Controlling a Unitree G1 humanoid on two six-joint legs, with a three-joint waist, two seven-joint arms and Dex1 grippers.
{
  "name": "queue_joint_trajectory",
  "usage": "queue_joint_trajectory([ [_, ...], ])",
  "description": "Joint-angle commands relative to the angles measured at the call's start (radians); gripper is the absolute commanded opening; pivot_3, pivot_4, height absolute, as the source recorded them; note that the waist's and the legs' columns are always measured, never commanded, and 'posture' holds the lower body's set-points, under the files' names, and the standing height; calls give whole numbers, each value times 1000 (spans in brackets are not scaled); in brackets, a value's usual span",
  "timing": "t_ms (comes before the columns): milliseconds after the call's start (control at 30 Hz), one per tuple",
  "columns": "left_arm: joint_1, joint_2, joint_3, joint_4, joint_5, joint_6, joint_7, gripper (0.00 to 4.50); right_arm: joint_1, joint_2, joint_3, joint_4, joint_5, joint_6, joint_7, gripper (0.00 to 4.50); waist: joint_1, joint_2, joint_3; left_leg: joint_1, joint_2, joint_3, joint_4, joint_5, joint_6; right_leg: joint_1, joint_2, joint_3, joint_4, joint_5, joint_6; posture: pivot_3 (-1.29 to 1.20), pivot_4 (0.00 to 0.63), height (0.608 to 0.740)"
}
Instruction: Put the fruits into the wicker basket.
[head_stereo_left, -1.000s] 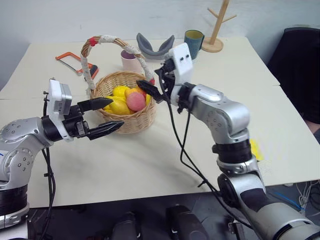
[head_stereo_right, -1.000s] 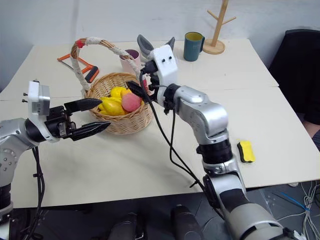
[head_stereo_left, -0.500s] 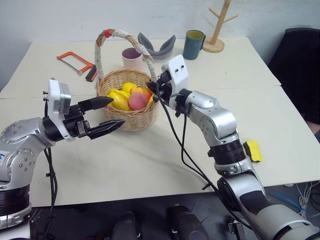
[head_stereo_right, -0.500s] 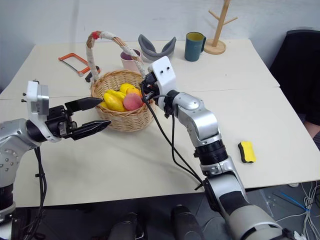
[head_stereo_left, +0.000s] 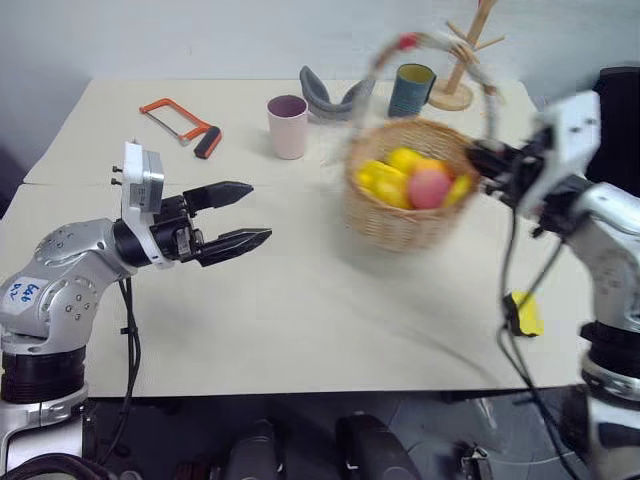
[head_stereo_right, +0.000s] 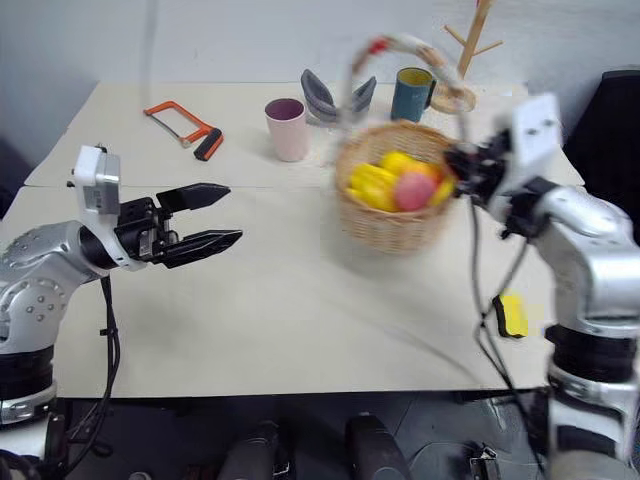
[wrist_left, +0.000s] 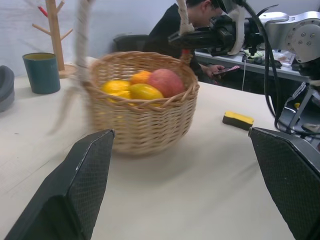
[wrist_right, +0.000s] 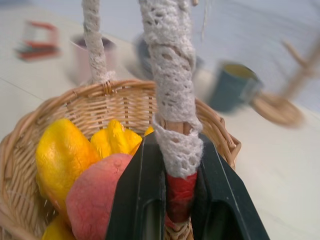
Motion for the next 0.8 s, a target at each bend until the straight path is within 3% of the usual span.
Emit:
queue_joint_trajectory([
  [33, -39, -16, -18, 3, 15, -32, -26, 4500, 27, -23, -59, -13, -7, -86, -8, 235, -13, 2, 1, 0, 0, 1, 0, 0, 0, 0, 1, 1, 1, 0, 0, 0, 150, 740],
  [133, -58, -27, -32, 21, 25, -39, -40, 4500, 78, -21, -90, -13, 2, -98, -15, 235, -22, 2, 1, 2, 2, 0, 0, 1, -2, 0, 3, 1, 3, 0, 0, 0, 150, 740],
  [400, -107, -56, -68, 79, 57, -56, -88, 4500, 261, -68, -263, -159, 137, 20, 35, 2713, -11, 2, 1, 2, 0, 0, 1, 2, -2, 1, 1, 1, 4, 0, 1, 0, 150, 740],
  [567, -135, -74, -88, 114, 72, -66, -123, 4500, 453, -153, -565, -238, 281, 166, 134, 4444, 9, 3, 1, 2, 0, -1, 1, 2, -2, 2, 2, 0, 2, 0, 1, 0, 150, 740],
  [700, -167, -91, -105, 160, 90, -83, -155, 4500, 635, -223, -816, -256, 394, 293, 277, 4444, 20, 3, 1, 3, 0, -2, 1, 2, -1, 4, 2, 0, 1, 0, 2, 0, 150, 740],
  [800, -197, -117, -118, 207, 112, -100, -156, 4500, 692, -237, -899, -260, 445, 328, 296, 4444, 22, 3, 1, 4, 0, -2, 2, 1, 0, 6, 3, 1, 0, 1, 3, 0, 150, 740],
])
